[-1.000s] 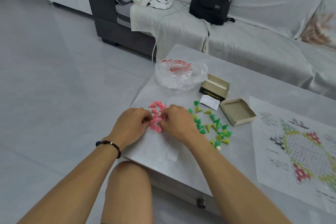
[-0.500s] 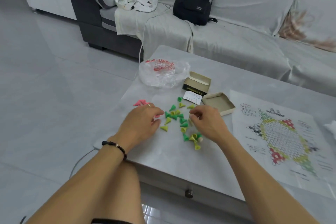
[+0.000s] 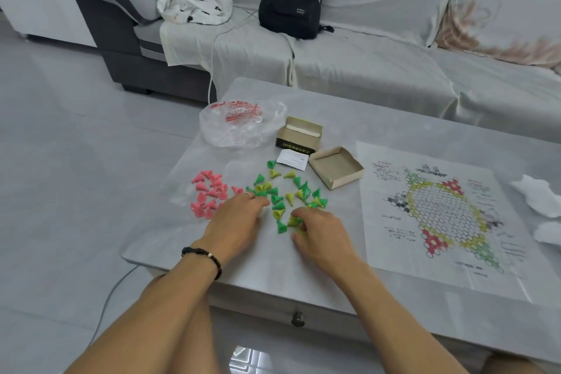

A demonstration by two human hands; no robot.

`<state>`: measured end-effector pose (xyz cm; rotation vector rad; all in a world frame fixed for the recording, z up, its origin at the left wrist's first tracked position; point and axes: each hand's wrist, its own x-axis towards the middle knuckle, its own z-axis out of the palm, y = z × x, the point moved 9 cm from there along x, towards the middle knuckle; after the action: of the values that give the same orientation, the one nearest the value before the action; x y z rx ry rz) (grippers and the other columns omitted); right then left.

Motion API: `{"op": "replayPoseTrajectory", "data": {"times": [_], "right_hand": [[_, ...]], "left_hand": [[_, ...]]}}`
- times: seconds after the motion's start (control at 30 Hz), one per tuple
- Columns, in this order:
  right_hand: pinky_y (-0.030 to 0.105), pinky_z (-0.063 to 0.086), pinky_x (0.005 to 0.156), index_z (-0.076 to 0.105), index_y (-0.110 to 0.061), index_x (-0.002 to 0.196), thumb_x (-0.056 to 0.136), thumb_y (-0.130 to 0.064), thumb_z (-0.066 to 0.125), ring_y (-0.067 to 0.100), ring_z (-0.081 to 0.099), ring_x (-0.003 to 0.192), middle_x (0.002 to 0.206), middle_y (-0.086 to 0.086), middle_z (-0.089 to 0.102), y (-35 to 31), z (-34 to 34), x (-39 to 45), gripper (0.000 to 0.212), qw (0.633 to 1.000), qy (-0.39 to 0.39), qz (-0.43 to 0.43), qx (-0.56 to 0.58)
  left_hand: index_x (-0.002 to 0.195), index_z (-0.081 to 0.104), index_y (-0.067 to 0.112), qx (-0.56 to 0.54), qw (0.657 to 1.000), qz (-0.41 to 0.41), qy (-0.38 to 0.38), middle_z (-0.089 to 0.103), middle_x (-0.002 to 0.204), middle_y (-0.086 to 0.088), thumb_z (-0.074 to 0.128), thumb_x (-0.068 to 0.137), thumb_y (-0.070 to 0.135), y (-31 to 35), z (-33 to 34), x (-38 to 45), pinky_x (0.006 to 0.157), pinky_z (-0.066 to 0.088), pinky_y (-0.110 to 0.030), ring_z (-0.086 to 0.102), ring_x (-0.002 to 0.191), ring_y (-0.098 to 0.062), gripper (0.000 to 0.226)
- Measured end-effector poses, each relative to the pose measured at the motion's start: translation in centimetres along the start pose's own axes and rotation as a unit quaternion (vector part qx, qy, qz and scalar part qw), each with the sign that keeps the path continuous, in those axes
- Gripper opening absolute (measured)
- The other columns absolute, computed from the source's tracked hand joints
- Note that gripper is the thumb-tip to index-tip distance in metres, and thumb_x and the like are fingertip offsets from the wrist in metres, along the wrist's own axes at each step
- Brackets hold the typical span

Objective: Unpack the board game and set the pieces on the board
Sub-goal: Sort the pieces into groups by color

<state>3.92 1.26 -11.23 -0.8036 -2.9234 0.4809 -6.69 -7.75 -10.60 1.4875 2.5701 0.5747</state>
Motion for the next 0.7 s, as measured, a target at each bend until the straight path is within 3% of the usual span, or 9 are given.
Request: {"op": "replayPoseTrajectory", "data": {"times": [0.07,0.17,0.47,0.7], "right_hand": [[0.038,0.047,0.083,0.056,-0.025,0.128,0.093,-0.024,0.049,0.032,0.059,0.103,0.115,0.006,0.058,-0.4,0.4,0.3,0.036,0.999,-0.012,-0.015,-0.034],[0.037,0.046,0.081,0.060,-0.024,0.125,0.095,-0.021,0.047,0.032,0.059,0.101,0.111,0.007,0.058,-0.5,0.7,0.4,0.033,0.999,-0.014,-0.026,-0.022],[0.029,0.044,0.081,0.065,-0.015,0.099,0.088,-0.018,0.061,0.024,0.055,0.095,0.107,0.005,0.052,0.9,-0.2,0.0,0.012,0.998,-0.013,0.018,0.066],[0.026,0.042,0.080,0.068,-0.014,0.101,0.087,-0.012,0.058,0.021,0.055,0.095,0.108,0.001,0.056,0.7,-0.3,-0.8,0.017,0.998,-0.035,-0.017,0.047]], "left_hand": [[0.132,0.055,0.029,-0.037,0.999,0.022,-0.028,0.055,0.122,0.001,0.051,0.093,0.004,0.8,0.7,0.4,0.090,0.044,-0.031,0.054,0.110,-0.021,0.046],[0.129,0.058,0.028,-0.031,0.995,0.061,-0.070,0.050,0.119,0.002,0.052,0.095,0.012,2.3,1.7,1.1,0.084,0.041,-0.027,0.052,0.104,-0.019,0.038],[0.103,0.068,0.018,-0.008,0.997,0.077,-0.022,0.059,0.102,0.000,0.056,0.093,0.018,2.4,1.4,1.3,0.080,0.046,-0.031,0.055,0.095,-0.019,0.016],[0.093,0.066,0.021,-0.038,0.997,0.071,-0.014,0.054,0.089,0.006,0.059,0.089,0.014,2.4,0.6,0.2,0.071,0.037,-0.024,0.050,0.082,-0.013,0.011]]}}
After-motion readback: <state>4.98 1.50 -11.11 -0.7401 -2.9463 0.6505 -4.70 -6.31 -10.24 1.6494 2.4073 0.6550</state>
